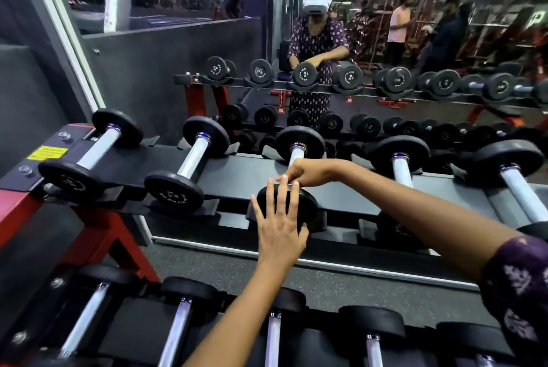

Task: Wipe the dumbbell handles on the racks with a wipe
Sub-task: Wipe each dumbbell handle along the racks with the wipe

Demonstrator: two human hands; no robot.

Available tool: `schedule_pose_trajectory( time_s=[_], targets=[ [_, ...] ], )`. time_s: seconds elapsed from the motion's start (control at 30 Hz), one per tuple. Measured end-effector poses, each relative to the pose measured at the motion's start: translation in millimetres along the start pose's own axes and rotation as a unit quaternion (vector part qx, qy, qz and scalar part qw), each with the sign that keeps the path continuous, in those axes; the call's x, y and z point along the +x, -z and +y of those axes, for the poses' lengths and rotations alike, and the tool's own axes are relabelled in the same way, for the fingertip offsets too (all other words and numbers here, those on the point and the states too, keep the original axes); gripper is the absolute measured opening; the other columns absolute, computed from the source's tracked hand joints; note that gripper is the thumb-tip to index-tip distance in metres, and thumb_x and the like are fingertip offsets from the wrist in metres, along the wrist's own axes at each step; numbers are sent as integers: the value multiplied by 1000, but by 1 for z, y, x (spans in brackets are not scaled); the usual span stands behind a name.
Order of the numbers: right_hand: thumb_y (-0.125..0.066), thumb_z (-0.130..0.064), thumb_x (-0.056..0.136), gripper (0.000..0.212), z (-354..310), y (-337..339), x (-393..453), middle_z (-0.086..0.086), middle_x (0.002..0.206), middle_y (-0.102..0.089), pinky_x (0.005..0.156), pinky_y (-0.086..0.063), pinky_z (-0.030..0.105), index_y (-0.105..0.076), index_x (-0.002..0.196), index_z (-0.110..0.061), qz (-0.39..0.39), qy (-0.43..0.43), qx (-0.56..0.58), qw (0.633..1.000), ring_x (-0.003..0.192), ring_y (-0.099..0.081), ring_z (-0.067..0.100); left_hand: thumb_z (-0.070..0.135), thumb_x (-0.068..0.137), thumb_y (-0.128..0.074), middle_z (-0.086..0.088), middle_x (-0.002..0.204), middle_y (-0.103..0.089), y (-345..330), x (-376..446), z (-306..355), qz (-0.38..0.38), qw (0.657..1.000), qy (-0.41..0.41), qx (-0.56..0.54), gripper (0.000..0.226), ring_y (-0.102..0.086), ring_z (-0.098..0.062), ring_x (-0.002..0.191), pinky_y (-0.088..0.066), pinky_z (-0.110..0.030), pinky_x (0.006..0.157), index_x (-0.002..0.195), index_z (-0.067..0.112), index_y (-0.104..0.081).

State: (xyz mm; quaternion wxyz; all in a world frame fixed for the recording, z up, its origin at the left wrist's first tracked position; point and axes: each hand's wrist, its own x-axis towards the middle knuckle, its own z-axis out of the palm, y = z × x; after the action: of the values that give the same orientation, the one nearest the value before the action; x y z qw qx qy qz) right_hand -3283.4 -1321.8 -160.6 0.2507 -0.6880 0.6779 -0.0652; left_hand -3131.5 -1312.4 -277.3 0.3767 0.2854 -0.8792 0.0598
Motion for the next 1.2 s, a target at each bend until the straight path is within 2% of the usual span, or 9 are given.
schedule_pose_trajectory(
  time_s=[0.1,0.2,0.3,0.4,0.53,0.7,0.8,0.9,1.2],
  targets=[
    [-47,2,89,33,2,11,-3,-18,60,-57,70,-43,18,-63,78,-25,-24,-3,-1,1000,62,-49,-6,34,57,-84,-13,152,-25,1,0,-1,7,1000,-9,1,109,-20,-35,141,-14,-65,106,147,11,-27],
    [-45,2,86,33,-2,1,10,-4,63,-54,92,-44,41,-51,65,-23,0,6,-72,997,72,-54,14,33,57,-83,-13,152,-24,1,3,-1,18,1000,-4,-2,109,-20,-34,141,-14,-65,105,147,10,-26],
    [-51,-7,89,21,6,7,11,5,78,-62,110,-22,46,-64,78,-19,30,41,-175,983,84,-59,19,32,59,-81,-13,152,-24,0,2,-2,23,1000,-10,-7,106,-20,-34,141,-13,-65,106,147,10,-26],
    [-50,-10,92,25,21,30,7,6,110,-63,110,-16,35,-66,110,-10,108,28,-216,970,112,-53,18,41,69,-64,-11,147,-30,-2,4,-5,35,999,-21,-2,88,-27,-34,137,-14,-64,107,144,10,-30],
    [-41,-18,95,30,18,-5,-2,18,109,-57,83,-33,23,-60,104,3,134,85,-177,971,107,-51,33,40,77,-49,-9,128,-45,-2,11,-7,71,995,-12,-67,60,-41,-31,122,-20,-57,112,130,13,-44],
    [-26,-42,99,52,30,-11,-9,9,117,-58,96,-31,29,-61,116,-6,196,112,-222,949,111,-46,22,31,80,-49,-17,115,-59,3,19,-8,79,988,11,-132,41,-42,-30,107,-50,-47,86,119,16,-47],
    [-29,-39,95,50,36,-10,0,4,119,-62,94,-37,38,-62,119,-10,313,33,-255,914,110,-51,32,28,81,-48,-16,111,-61,6,21,-9,80,987,14,-141,35,-42,-27,101,-51,-43,76,115,17,-48],
    [-37,-26,89,39,31,-38,0,7,99,-67,75,-44,35,-68,99,-4,359,129,-257,888,77,-56,33,25,80,-49,-13,107,-63,8,24,-10,94,986,1,-138,33,-43,-24,98,-50,-39,72,112,17,-54],
    [-50,-2,88,24,34,-5,10,25,106,-50,83,-36,35,-68,104,3,327,-37,-91,940,100,-51,35,12,71,-40,-13,98,-65,13,28,-11,110,975,4,-192,43,-43,-21,91,-44,-33,73,101,4,-71]
  ],
)
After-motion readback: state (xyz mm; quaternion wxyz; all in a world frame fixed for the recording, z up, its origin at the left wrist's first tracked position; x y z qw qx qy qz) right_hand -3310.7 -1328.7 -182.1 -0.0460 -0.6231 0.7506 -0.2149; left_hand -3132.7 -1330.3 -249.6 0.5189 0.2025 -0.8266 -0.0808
